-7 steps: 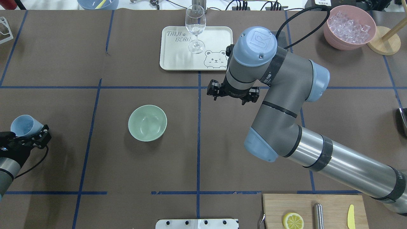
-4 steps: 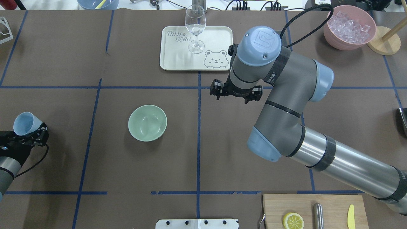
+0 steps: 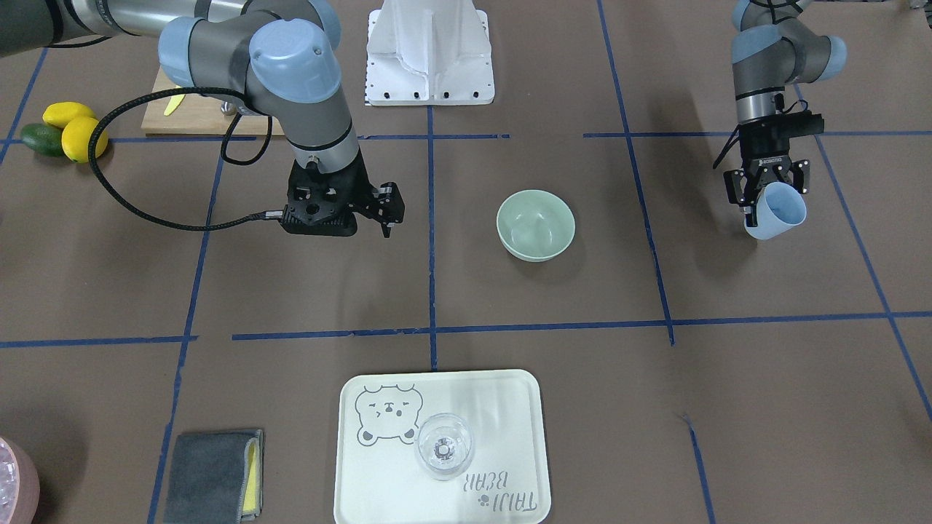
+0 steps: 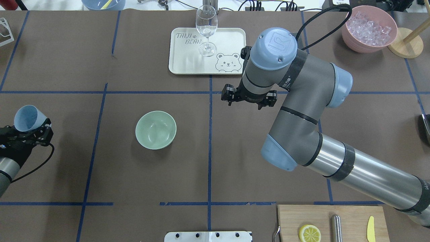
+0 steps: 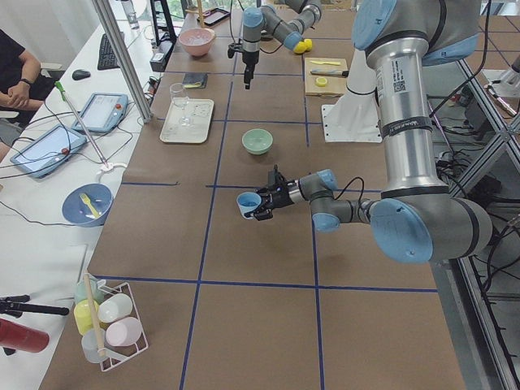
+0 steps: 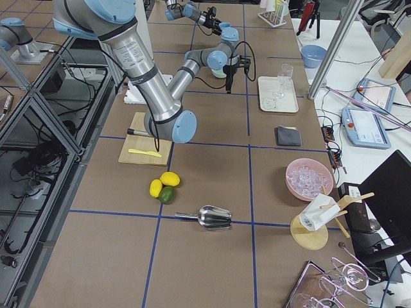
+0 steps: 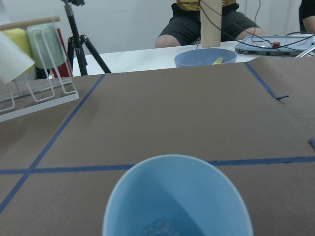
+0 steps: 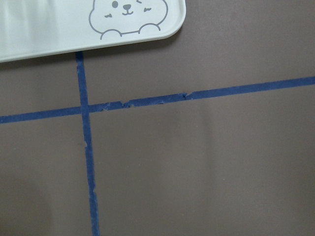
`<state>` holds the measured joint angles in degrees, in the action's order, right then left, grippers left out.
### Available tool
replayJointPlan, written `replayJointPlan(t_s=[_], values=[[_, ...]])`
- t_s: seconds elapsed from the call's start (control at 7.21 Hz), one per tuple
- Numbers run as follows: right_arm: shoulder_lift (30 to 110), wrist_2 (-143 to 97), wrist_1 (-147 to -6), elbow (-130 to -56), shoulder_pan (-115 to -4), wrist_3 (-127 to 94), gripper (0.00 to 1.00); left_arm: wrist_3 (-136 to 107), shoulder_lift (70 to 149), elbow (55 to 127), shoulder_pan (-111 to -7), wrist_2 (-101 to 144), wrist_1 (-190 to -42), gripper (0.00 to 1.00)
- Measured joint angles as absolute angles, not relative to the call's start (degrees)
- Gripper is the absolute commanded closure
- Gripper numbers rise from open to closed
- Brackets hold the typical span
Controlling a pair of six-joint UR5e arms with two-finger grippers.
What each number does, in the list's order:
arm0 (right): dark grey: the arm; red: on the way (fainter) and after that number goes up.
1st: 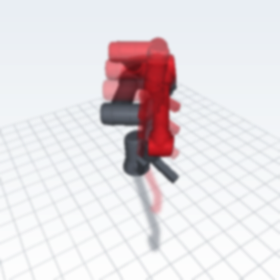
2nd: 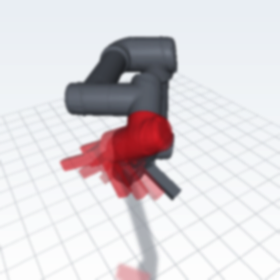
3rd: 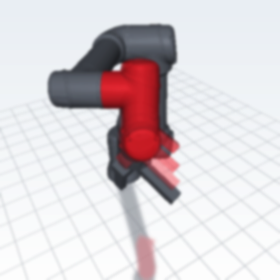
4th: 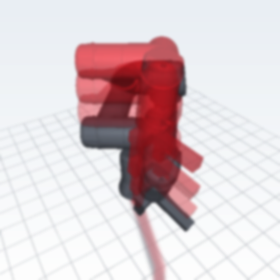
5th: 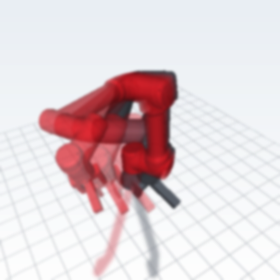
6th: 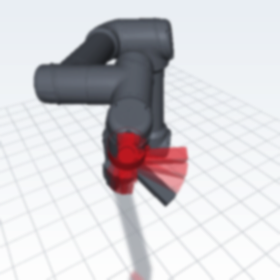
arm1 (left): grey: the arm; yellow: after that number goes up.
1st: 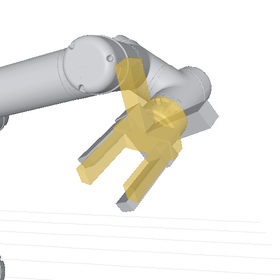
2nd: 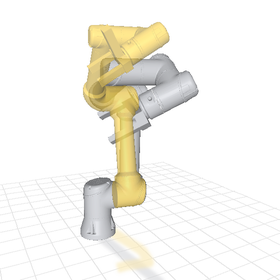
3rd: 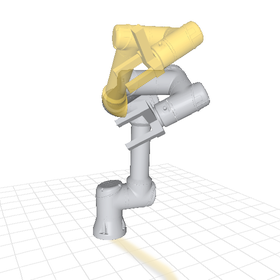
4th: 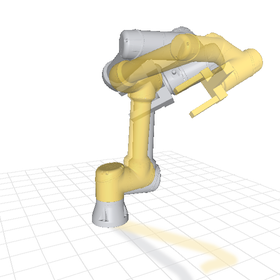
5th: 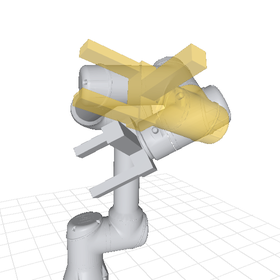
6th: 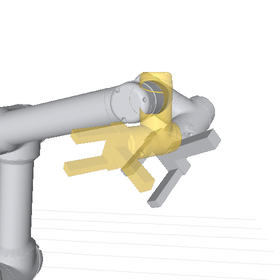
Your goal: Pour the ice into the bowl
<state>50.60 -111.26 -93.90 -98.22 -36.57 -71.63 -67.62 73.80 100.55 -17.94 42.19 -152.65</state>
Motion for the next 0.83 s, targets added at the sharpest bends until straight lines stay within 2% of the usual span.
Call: replayJointPlan(t_s=[0.83], values=[[51.07, -111.57, -93.67, -98.68, -36.76, -71.63, 0.0, -54.81, 78.74, 104.38, -18.68, 51.83, -152.0, 1.0]])
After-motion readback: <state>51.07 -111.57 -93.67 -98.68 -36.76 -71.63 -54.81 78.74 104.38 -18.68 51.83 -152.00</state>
